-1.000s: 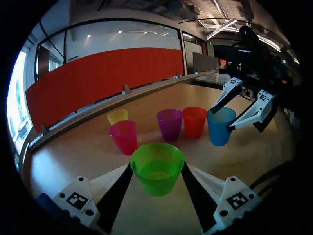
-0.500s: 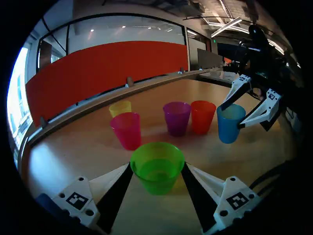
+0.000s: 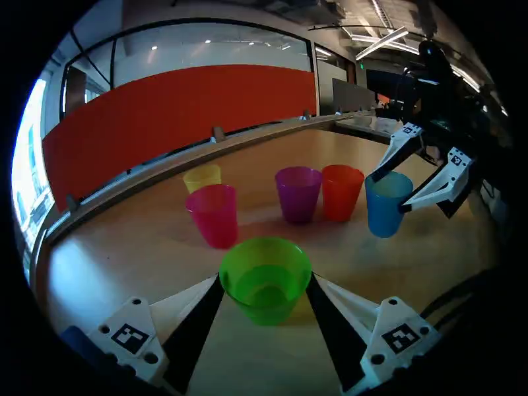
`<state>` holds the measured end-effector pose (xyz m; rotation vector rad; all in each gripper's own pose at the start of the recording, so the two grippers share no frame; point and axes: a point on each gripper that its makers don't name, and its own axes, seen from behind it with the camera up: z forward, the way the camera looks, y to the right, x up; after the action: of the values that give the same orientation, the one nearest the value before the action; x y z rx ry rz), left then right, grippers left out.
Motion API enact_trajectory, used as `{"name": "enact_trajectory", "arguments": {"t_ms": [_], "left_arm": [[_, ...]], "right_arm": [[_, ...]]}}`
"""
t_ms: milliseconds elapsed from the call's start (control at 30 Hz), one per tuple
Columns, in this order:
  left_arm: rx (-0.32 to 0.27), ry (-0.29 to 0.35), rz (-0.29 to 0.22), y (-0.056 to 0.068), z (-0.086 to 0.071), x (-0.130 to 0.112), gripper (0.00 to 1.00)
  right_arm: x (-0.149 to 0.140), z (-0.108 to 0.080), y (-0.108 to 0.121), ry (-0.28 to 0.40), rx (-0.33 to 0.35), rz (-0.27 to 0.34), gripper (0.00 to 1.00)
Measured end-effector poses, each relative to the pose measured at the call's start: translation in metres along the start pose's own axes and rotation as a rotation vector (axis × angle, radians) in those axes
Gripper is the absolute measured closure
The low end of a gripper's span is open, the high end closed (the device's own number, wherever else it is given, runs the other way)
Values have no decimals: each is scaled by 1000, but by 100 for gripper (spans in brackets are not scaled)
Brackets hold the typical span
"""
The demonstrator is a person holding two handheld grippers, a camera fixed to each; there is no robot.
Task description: Pour water
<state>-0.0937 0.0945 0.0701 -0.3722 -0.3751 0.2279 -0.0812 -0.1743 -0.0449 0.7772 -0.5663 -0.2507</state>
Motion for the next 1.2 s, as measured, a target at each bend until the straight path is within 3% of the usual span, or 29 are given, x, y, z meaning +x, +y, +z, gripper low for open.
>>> {"name": "enact_trajectory", "arguments": {"t_ms": [267, 667, 967, 1200], "left_arm": [[-3, -26, 19, 1, -3, -2, 13], [26, -94, 115, 2, -4, -12, 12], [6, -95, 79, 4, -7, -14, 10], [3, -108, 90, 6, -8, -17, 10]], "right_arm": [[-3, 1, 0, -11, -2, -3, 6], [-13, 6, -3, -44, 4, 7, 6], [-17, 8, -2, -52, 6, 16, 6], [-19, 5, -2, -51, 8, 25, 6]]}}
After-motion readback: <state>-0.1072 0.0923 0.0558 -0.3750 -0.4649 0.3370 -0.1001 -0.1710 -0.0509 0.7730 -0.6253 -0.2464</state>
